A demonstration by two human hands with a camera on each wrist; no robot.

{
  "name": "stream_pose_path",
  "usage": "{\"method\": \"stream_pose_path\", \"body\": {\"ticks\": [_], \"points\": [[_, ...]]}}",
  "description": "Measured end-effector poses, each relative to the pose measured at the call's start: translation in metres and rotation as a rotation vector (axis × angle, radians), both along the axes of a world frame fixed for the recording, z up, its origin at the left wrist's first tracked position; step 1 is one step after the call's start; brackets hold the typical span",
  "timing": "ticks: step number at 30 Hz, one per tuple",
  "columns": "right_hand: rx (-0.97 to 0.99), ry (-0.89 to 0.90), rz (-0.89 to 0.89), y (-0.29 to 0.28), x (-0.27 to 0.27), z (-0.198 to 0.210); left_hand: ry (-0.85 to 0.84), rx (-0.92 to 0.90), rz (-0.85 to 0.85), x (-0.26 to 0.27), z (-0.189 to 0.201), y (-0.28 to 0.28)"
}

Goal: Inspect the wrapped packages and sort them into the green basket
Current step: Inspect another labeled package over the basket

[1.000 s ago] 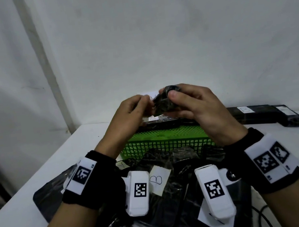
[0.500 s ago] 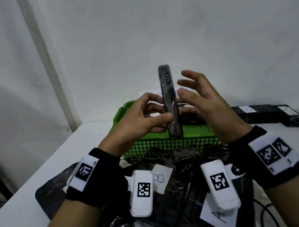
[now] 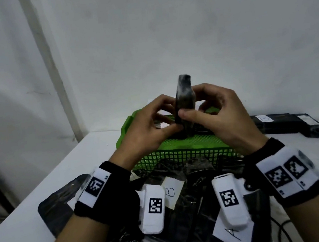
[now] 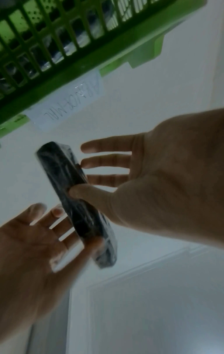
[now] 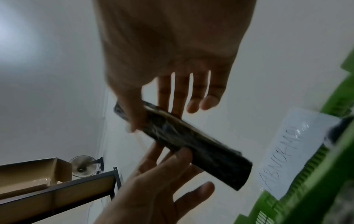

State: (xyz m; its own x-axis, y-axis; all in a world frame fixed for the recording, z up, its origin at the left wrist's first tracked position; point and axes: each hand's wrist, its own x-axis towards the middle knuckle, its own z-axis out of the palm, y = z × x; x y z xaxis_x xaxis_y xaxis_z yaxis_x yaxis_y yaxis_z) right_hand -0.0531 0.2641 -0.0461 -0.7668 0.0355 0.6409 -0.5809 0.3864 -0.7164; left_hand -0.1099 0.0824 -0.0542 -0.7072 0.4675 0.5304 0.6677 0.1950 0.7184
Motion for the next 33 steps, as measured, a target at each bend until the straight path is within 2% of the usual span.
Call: {"method": "stream_pose_path", "body": {"ticks": [3,5,9,12,14,16,18,20,27,30,33], "points": [[-0.118,-0.173,0.210,-0.002,0.007,0.008,0.088,0.055,0.070,-0.004,0.002,-0.005],[-0.223,-0.259,0.287,-0.004,0.008,0.011,0.148,0.053,0.112,-0.006,0.003,-0.008],[-0.270,-0.165,0.260,-0.010,0.005,0.008,0.209,0.038,0.136,-0.008,0.001,-0.009],[-0.196,-0.062,0.181,-0.010,0.003,0.004,0.225,0.054,0.149,-0.008,0.002,-0.009],[-0.135,-0.020,0.172,-0.009,0.006,0.007,0.135,0.128,0.161,-0.009,0.003,-0.009],[-0.055,0.003,0.217,-0.005,0.010,0.010,-0.091,0.245,0.147,-0.008,0.005,-0.008],[0.012,-0.029,0.293,-0.001,0.012,0.012,-0.321,0.342,0.054,-0.006,0.008,-0.008],[0.042,-0.073,0.298,0.002,0.012,0.012,-0.423,0.407,-0.048,-0.004,0.011,-0.009],[0.129,-0.104,0.160,0.009,0.001,0.002,-0.212,0.471,-0.052,0.002,0.014,-0.008],[0.085,-0.115,0.148,0.010,0.001,0.000,-0.160,0.464,-0.017,0.006,0.015,-0.006],[0.158,-0.107,0.087,0.007,0.000,-0.001,-0.122,0.447,0.028,0.008,0.014,-0.003]]}}
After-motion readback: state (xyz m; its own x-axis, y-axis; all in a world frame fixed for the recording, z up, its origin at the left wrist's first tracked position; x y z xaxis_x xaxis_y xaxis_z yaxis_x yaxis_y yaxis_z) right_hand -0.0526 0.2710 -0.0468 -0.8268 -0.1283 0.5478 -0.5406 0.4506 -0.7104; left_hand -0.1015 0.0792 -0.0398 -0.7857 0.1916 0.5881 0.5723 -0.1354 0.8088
